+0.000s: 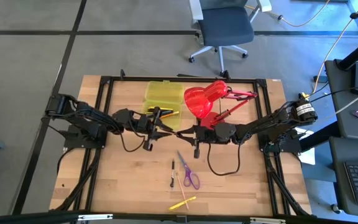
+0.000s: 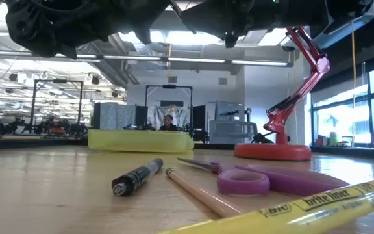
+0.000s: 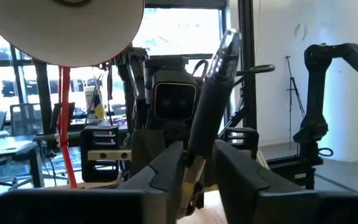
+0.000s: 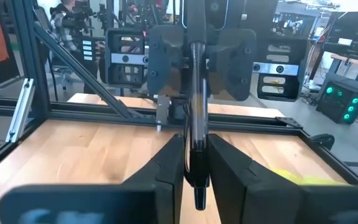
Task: Pick & place school supplies into a supply box
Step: Put the top black transparent pen into the yellow supply box
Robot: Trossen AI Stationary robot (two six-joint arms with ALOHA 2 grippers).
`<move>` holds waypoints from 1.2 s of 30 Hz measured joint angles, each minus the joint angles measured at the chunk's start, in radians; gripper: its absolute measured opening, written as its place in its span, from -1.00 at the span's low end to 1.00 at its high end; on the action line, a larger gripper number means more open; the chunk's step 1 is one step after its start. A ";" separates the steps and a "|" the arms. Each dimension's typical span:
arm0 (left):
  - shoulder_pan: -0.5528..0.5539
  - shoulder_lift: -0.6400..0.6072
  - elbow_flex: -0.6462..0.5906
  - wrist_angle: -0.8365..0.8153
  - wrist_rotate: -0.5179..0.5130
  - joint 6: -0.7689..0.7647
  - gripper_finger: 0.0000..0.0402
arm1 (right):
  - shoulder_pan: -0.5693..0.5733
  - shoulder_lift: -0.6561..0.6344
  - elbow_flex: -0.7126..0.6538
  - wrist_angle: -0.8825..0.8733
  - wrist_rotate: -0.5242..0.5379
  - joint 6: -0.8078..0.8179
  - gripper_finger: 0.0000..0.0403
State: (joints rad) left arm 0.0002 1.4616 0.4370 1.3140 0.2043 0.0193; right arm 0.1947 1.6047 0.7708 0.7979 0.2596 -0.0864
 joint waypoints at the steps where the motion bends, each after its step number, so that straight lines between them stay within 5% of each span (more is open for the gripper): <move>1: 0.000 0.000 0.000 0.000 0.000 0.008 -0.67 | 0.000 0.000 0.000 0.000 0.000 0.000 -0.67; 6: 0.000 0.000 0.000 -0.004 -0.004 0.062 -0.91 | 0.000 0.000 0.000 -0.017 -0.002 0.001 -0.67; 10: 0.006 0.002 0.000 -0.011 -0.003 0.055 -0.91 | 0.000 -0.003 0.002 -0.055 -0.029 0.005 -0.61; 20: 0.066 -0.031 0.000 -0.070 -0.039 0.046 -0.90 | 0.000 -0.029 -0.001 -0.301 0.065 0.037 -0.01; 26: 0.156 -0.146 0.048 -0.503 -0.137 0.026 -0.91 | 0.000 -0.087 -0.001 -0.498 0.040 0.241 0.12; 36: 0.258 -0.168 0.423 -1.517 -0.262 0.031 -0.91 | 0.035 -0.101 0.000 -0.613 -0.132 0.375 0.07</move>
State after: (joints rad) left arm 0.2586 1.2933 0.8595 -0.2025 -0.0582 0.0503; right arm 0.2302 1.5036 0.7704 0.1850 0.1276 0.2884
